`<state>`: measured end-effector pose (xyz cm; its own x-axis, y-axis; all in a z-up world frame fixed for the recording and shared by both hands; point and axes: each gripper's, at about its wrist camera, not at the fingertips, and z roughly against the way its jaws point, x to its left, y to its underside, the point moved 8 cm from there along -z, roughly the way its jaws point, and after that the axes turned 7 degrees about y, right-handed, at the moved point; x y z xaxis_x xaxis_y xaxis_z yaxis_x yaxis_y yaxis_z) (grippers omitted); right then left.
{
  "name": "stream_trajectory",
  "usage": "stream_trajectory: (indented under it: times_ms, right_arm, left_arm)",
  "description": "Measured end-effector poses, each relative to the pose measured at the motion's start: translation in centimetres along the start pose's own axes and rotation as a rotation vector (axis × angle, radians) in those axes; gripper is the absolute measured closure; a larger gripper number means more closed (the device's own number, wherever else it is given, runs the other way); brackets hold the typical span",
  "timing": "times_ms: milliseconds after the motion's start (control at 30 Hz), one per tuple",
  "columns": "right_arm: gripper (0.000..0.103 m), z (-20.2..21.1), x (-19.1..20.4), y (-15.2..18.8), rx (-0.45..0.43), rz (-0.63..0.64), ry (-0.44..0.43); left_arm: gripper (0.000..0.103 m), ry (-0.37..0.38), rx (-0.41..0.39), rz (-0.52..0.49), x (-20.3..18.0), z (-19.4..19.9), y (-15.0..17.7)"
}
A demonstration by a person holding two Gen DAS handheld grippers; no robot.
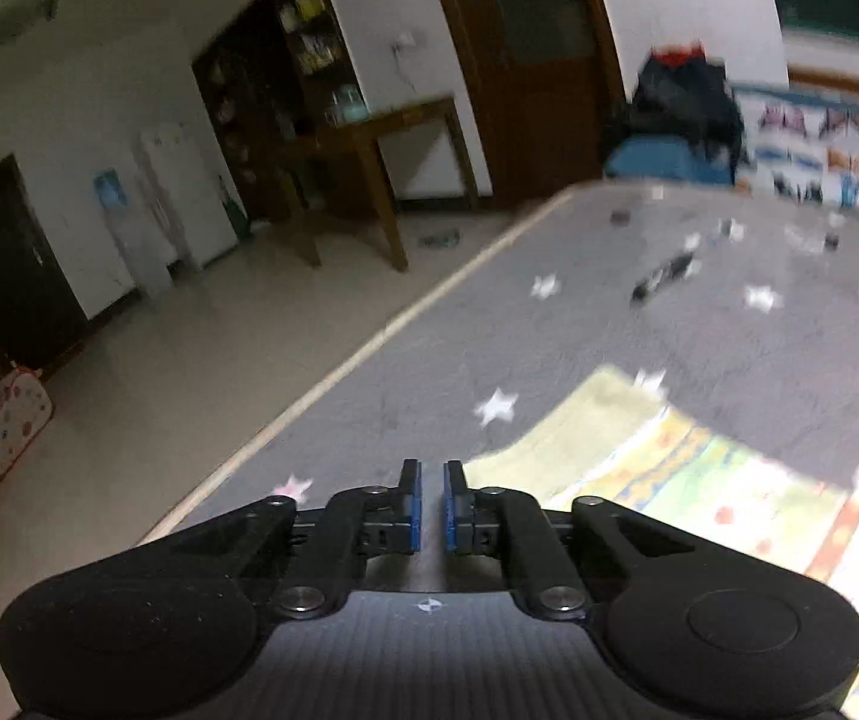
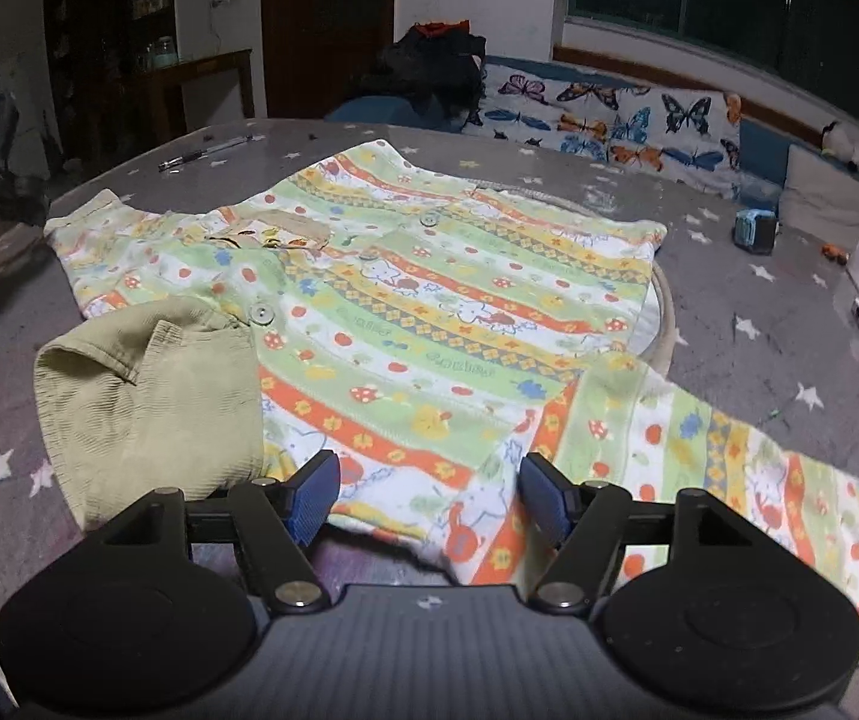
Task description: Fold clothes
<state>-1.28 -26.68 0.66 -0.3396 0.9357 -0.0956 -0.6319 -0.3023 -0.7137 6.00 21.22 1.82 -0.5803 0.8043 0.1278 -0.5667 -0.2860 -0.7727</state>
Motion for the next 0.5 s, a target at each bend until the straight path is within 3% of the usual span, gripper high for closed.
stream_trajectory:
  times_ms: [100,167,267,367,433,500]
  right_arm:
    - [0.035,0.3,-0.5,-0.2,-0.006,0.0,-0.003]
    - [0.035,0.6,-1.1,-0.7,-0.028,-0.017,0.01]
    - [0.035,0.5,-2.4,-1.3,-0.034,-0.043,0.037]
    - [0.035,0.2,-3.7,-1.1,-0.029,-0.056,0.075]
    - [0.035,0.0,-4.5,-0.7,-0.024,-0.066,0.099]
    - [0.035,0.0,-5.1,-0.2,-0.013,-0.084,0.101]
  left_arm:
    - [0.093,0.069,0.005,0.02,0.0,0.5,-0.7]
    - [0.086,0.164,-0.028,-0.017,-1.9,1.7,-1.8]
    - [0.067,0.378,-0.036,-0.114,-7.2,3.4,-2.6]
    - [0.059,0.557,-0.018,-0.177,-12.9,4.7,-2.9]
    - [0.056,0.643,-0.012,-0.226,-16.8,5.3,-2.9]
    - [0.053,0.664,-0.015,-0.278,-19.6,5.1,-2.9]
